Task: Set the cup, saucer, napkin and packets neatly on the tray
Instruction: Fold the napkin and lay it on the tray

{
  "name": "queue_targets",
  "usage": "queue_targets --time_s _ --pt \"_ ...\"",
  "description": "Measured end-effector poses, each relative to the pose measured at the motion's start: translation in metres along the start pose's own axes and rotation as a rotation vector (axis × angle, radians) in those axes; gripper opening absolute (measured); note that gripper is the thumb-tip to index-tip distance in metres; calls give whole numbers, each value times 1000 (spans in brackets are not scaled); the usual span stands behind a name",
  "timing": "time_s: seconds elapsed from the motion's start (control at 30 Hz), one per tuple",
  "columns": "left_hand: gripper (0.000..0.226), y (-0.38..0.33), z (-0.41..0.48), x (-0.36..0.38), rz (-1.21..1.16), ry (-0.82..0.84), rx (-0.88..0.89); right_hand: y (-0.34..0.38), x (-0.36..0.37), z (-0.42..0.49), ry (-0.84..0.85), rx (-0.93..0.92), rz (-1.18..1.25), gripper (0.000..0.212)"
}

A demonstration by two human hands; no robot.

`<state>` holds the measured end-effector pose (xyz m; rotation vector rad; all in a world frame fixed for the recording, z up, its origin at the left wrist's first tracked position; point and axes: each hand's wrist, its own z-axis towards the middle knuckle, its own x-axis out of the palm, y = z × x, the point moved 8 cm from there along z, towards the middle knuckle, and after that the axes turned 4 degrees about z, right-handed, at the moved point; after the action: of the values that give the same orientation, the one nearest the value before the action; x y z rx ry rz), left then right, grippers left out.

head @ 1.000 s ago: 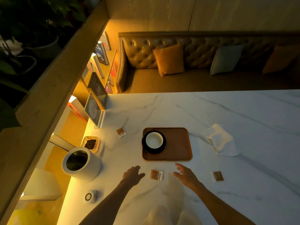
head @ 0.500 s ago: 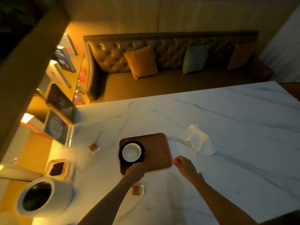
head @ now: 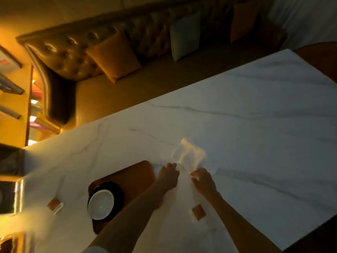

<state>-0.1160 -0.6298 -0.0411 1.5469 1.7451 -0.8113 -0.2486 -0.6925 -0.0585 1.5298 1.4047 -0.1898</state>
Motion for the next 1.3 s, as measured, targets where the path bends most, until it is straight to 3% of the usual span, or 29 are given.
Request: queue_targets --time_s 0.13,0.27,0.4,0.6,0.7,0.8,0.93,1.1,1.3 --pt "37 -27 45 7 101 24 91 -22 22 16 82 -46 -115 41" --pt "49 -36 61 16 98 19 68 -37 22 18 40 -68 -113 40" --pt "46 -40 58 8 90 -51 69 -36 21 19 65 -124 -101 41" --pt "35 -33 28 -27 -323 -196 70 -19 22 11 219 -172 -81 48" --pt "26 -22 0 -51 -482 -323 73 0 -5 1 73 -234 -7 48" --pt "14 -8 -28 -73 -563 -440 11 27 -46 -18 -146 -338 75 30" --pt "18 9 -69 -88 -598 -486 -85 65 -102 -52 -322 -503 98 18" --pt "25 37 -127 -103 -598 -475 -131 106 -160 -82 -257 -631 146 20" --pt "21 72 -205 -128 -711 -574 -142 149 -204 -128 -131 -538 143 23"
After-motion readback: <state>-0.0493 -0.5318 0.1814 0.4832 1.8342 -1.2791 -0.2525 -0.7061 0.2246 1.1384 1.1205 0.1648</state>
